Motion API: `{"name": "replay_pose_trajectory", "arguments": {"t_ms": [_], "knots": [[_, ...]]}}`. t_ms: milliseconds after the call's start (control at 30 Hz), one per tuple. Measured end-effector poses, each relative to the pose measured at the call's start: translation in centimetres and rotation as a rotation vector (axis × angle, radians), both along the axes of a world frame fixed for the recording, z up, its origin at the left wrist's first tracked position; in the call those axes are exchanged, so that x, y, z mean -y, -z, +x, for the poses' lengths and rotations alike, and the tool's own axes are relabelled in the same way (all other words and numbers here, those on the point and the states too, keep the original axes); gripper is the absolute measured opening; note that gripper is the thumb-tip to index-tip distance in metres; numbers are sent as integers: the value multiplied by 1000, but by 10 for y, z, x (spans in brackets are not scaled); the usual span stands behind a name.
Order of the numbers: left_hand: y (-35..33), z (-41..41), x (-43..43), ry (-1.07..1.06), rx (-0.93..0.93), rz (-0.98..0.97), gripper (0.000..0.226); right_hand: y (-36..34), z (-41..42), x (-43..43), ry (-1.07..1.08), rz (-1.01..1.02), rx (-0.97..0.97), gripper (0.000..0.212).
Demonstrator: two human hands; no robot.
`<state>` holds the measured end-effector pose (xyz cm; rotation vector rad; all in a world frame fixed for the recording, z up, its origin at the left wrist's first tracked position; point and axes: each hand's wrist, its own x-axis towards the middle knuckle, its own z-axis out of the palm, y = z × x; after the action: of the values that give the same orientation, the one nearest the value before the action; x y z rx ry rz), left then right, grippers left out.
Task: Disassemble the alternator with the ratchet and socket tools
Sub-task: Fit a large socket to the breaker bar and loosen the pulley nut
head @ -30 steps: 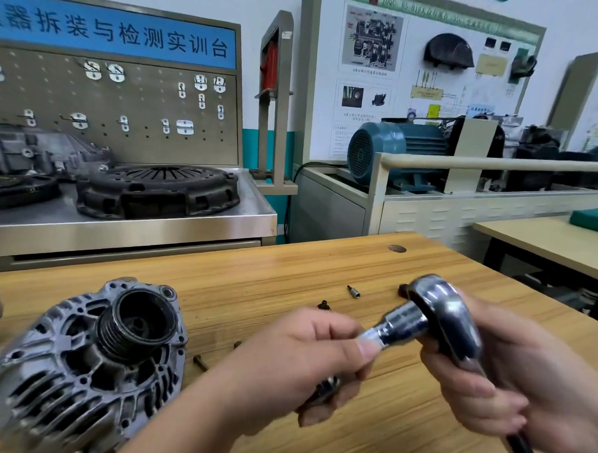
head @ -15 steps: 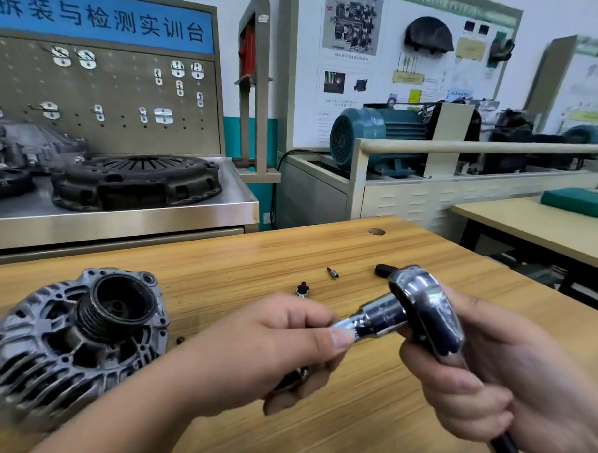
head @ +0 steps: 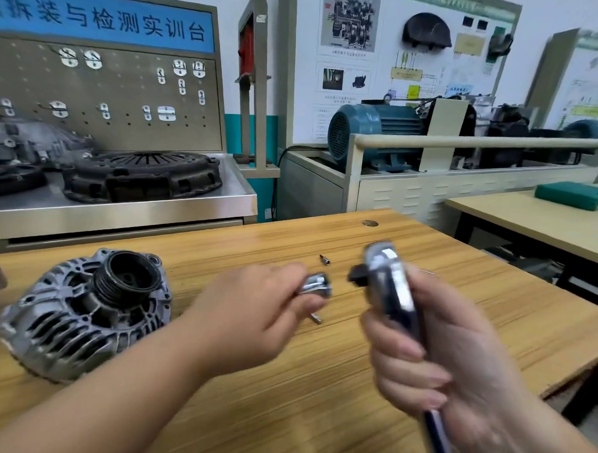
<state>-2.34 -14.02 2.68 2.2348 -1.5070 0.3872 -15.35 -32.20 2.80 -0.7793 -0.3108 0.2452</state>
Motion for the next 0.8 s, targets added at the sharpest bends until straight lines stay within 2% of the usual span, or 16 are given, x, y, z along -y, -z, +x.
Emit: {"name": "replay_pose_trajectory", "arguments": {"t_ms": [67, 100, 133, 200, 267, 367, 533, 600, 733, 800], "knots": [[10, 13, -33, -115, -76, -112, 51, -13, -12, 30, 63, -8, 19, 54], [10, 16, -44, -157, -173, -234, 49, -20, -15, 47, 145, -66, -23, 68], [7, 19, -49, -189, -297, -360, 47, -28, -16, 61, 174, -113, -36, 71], [1, 25, -37, -268, -606, -479, 43, -40, -7, 62, 161, -143, 22, 50], [-1, 22, -15, -259, -932, -521, 38, -39, 19, 45, 293, -277, -52, 33], [7, 12, 4, -160, -1299, -595, 31, -13, 66, 31, 496, -561, -264, 33], [30, 13, 4, -190, -1505, -683, 22, 41, 133, 42, 607, -963, -484, 11], [38, 16, 2, -227, -1547, -728, 22, 58, 158, 46, 633, -1157, -493, 21], [51, 20, 0, -265, -1582, -809, 25, 73, 193, 47, 648, -1755, -362, 35], [56, 22, -1, -277, -1600, -836, 25, 74, 202, 48, 651, -1959, -266, 34]]}}
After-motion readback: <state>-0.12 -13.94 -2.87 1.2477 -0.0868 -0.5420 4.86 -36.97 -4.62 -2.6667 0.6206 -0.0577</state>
